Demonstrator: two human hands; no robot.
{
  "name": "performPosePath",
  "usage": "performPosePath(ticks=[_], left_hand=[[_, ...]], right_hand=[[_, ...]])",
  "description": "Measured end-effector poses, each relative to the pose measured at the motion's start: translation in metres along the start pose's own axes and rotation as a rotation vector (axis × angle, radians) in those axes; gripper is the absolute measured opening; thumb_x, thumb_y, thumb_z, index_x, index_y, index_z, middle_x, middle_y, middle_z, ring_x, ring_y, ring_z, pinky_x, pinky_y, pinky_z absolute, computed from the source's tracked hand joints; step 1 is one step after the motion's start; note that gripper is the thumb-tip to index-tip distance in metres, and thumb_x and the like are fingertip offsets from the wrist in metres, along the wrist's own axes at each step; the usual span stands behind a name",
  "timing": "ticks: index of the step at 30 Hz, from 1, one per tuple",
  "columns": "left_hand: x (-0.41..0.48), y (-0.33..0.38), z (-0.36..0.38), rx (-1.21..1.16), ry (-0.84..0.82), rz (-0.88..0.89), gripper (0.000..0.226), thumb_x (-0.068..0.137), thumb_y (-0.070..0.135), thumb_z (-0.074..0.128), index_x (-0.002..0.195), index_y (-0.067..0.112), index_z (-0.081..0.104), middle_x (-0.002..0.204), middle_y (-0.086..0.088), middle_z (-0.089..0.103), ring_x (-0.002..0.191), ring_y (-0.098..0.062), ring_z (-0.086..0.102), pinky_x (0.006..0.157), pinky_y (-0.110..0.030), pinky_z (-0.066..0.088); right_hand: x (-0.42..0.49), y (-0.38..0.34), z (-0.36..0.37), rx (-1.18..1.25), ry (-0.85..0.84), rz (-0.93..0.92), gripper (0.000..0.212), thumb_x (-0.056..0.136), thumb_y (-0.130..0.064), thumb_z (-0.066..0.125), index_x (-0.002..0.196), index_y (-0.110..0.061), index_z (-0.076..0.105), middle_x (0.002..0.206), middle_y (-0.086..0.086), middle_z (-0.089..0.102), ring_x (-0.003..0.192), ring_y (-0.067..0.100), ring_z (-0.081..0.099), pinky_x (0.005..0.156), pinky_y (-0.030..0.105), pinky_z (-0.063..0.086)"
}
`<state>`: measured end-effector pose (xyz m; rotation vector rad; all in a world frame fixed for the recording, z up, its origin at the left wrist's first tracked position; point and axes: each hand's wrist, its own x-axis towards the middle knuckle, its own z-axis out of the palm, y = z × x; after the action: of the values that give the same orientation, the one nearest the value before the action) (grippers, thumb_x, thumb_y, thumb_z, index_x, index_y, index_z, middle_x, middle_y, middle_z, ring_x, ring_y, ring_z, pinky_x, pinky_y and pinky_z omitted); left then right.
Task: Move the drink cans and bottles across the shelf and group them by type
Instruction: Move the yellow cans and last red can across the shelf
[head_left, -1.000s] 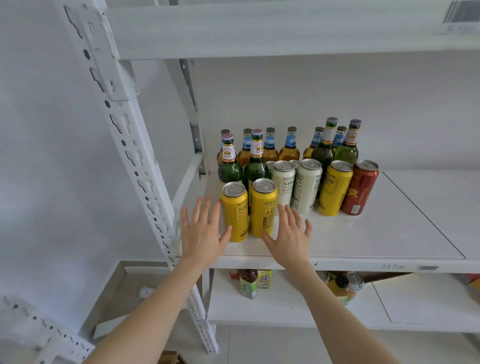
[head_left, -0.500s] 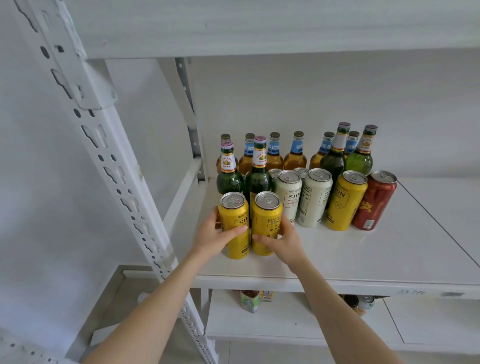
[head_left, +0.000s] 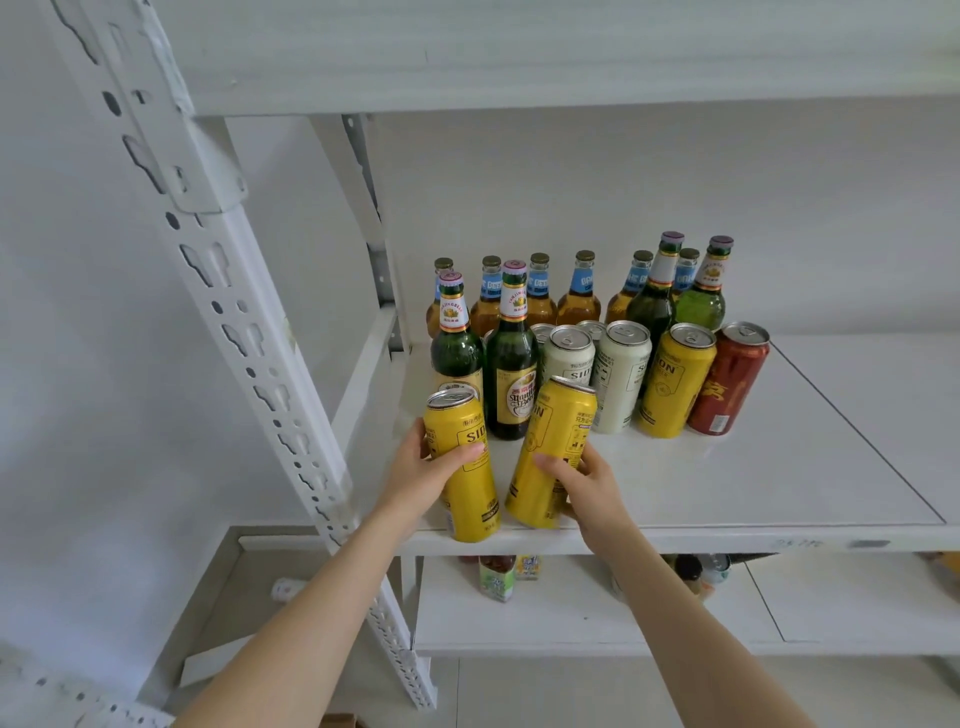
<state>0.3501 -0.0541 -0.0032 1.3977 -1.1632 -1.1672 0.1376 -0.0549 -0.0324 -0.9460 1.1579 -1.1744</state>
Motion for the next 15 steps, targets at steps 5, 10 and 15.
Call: performPosePath(ticks=[5,10,15], left_hand=[[-0.027,0.006,-0.007,-0.066,0.003,-0.027,0.049,0.071,0.039,0.084,0.113,0.040,0.058,0.109,0.010,0.069,0.097,-0.009,0.067,0.069,-0.028,0.052],[-0.056,0.012,-0.013,-0.104,-0.015,-0.057,0.049,0.072,0.040,0.082,0.113,0.037,0.057,0.110,0.007,0.068,0.097,-0.013,0.067,0.067,-0.030,0.053],[-0.081,0.012,-0.009,-0.096,-0.035,-0.067,0.045,0.074,0.040,0.081,0.111,0.037,0.056,0.112,0.005,0.067,0.098,-0.015,0.067,0.067,-0.031,0.053]], right_hand=[[-0.034,0.000,-0.003,0.014,0.037,0.048,0.029,0.080,-0.030,0.078,0.104,-0.037,0.063,0.094,-0.015,0.073,0.093,0.012,0.068,0.065,0.029,0.054],[-0.071,0.003,-0.008,0.009,0.057,0.036,0.030,0.078,-0.031,0.079,0.104,-0.037,0.062,0.096,-0.012,0.073,0.089,0.009,0.069,0.062,0.024,0.054],[-0.103,0.000,-0.017,-0.015,0.081,0.014,0.036,0.080,-0.028,0.078,0.112,-0.030,0.061,0.111,0.001,0.069,0.102,0.022,0.066,0.083,0.043,0.056]])
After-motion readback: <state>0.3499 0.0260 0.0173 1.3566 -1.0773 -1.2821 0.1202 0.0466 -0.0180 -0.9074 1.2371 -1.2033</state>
